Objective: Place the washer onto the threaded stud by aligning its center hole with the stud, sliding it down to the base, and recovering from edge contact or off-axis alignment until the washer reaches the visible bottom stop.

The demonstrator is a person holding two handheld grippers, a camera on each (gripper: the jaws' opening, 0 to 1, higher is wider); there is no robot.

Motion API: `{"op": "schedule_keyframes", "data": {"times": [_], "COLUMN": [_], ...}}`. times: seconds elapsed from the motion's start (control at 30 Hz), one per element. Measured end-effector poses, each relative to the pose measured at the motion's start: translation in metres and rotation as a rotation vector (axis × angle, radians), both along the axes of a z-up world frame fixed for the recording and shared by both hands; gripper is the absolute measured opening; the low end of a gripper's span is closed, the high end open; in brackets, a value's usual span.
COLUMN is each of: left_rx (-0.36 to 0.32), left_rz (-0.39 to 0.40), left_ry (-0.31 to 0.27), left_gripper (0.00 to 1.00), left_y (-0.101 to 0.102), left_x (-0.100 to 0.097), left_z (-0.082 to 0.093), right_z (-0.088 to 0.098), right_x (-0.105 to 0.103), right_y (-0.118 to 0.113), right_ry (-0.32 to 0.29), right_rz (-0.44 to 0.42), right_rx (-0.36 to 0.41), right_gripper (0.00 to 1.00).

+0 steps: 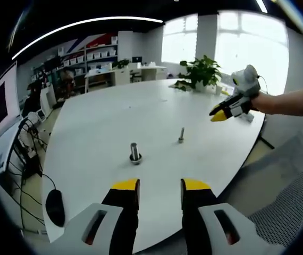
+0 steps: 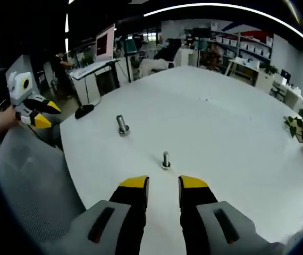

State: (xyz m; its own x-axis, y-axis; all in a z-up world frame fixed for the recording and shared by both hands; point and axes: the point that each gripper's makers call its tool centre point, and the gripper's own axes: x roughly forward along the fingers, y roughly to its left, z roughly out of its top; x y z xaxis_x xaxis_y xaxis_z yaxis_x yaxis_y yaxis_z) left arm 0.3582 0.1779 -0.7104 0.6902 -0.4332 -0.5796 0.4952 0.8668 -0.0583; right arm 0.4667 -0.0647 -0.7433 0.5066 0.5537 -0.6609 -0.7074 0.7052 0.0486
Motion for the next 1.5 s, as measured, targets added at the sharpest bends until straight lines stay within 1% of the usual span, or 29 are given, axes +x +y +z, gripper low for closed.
{"op": "schedule_keyframes", "data": {"times": [0.1,0.2,0.3,0.37,0.5,0.6,0.7,0.77,0.83,0.9,0.93,0.97,1.03,1.13,1.2,1.23,1.27,1.3,1.4,1.43,1.47,1.5], "left_rx": [0.002,0.000,-0.003,-0.009,-0.024,-0.028,-0.003,0.009,0.011,-0.003,-0.009,-0.008,-0.006,-0.018,-0.031,-0.035,-0.039,-0.045,-0.051,-0.046,-0.040,-0.039], "left_rz": [0.002,0.005,0.007,0.009,0.014,0.012,-0.002,-0.017,-0.024,-0.024,-0.021,-0.019,-0.017,-0.023,-0.033,-0.037,-0.043,-0.045,-0.052,-0.063,-0.069,-0.070], "left_ry": [-0.009,-0.007,-0.007,-0.009,-0.010,-0.012,-0.024,-0.038,-0.047,-0.050,-0.052,-0.057,-0.075,-0.099,-0.104,-0.104,-0.105,-0.104,-0.109,-0.109,-0.114,-0.133], "left_gripper": [0.29,0.29,0.29,0.29,0.29,0.29,0.29,0.29,0.29,0.29,0.29,0.29,0.29,0.29,0.29,0.29,0.29,0.30,0.30,0.30,0.30,0.30], "left_y": [0.001,0.001,0.002,0.002,0.003,0.001,0.000,-0.003,-0.004,-0.004,-0.003,-0.002,-0.001,-0.004,-0.006,-0.007,-0.008,-0.008,-0.009,-0.010,-0.010,-0.009], "left_x": [0.001,0.001,0.002,0.003,0.003,0.003,0.003,0.001,0.002,0.002,0.002,0.002,0.002,0.003,0.002,0.002,0.002,0.002,0.003,0.003,0.002,0.002], "left_z": [0.002,0.001,0.001,0.002,0.004,0.004,0.005,0.006,0.008,0.010,0.012,0.013,0.015,0.022,0.024,0.024,0.025,0.026,0.028,0.029,0.031,0.035], "right_z": [0.001,0.005,0.005,0.007,0.019,0.027,0.036,0.041,0.047,0.055,0.063,0.066,0.068,0.072,0.074,0.076,0.078,0.078,0.078,0.078,0.078,0.080], "right_x": [-0.006,-0.009,-0.014,-0.016,-0.020,-0.023,-0.030,-0.035,-0.038,-0.041,-0.042,-0.045,-0.051,-0.057,-0.060,-0.060,-0.061,-0.062,-0.070,-0.073,-0.074,-0.076], "right_y": [0.001,0.004,0.005,0.005,0.004,0.004,0.003,0.002,0.001,0.002,0.003,0.002,0.000,-0.005,-0.012,-0.013,-0.018,-0.022,-0.026,-0.029,-0.032,-0.036], "right_ry": [0.000,0.001,-0.002,-0.016,-0.041,-0.057,-0.075,-0.077,-0.099,-0.128,-0.171,-0.187,-0.184,-0.208,-0.200,-0.198,-0.215,-0.220,-0.223,-0.230,-0.233,-0.253], "right_rz": [-0.008,-0.028,-0.024,-0.025,-0.060,-0.072,-0.087,-0.104,-0.126,-0.141,-0.143,-0.149,-0.165,-0.198,-0.250,-0.268,-0.291,-0.306,-0.317,-0.324,-0.329,-0.340], "right_rx": [0.015,0.062,0.058,0.063,0.106,0.129,0.153,0.173,0.202,0.230,0.249,0.245,0.235,0.208,0.206,0.217,0.214,0.190,0.180,0.159,0.148,0.146], "right_gripper": [0.25,0.26,0.26,0.27,0.30,0.31,0.31,0.32,0.33,0.36,0.37,0.37,0.39,0.39,0.38,0.38,0.38,0.38,0.38,0.38,0.38,0.38]}}
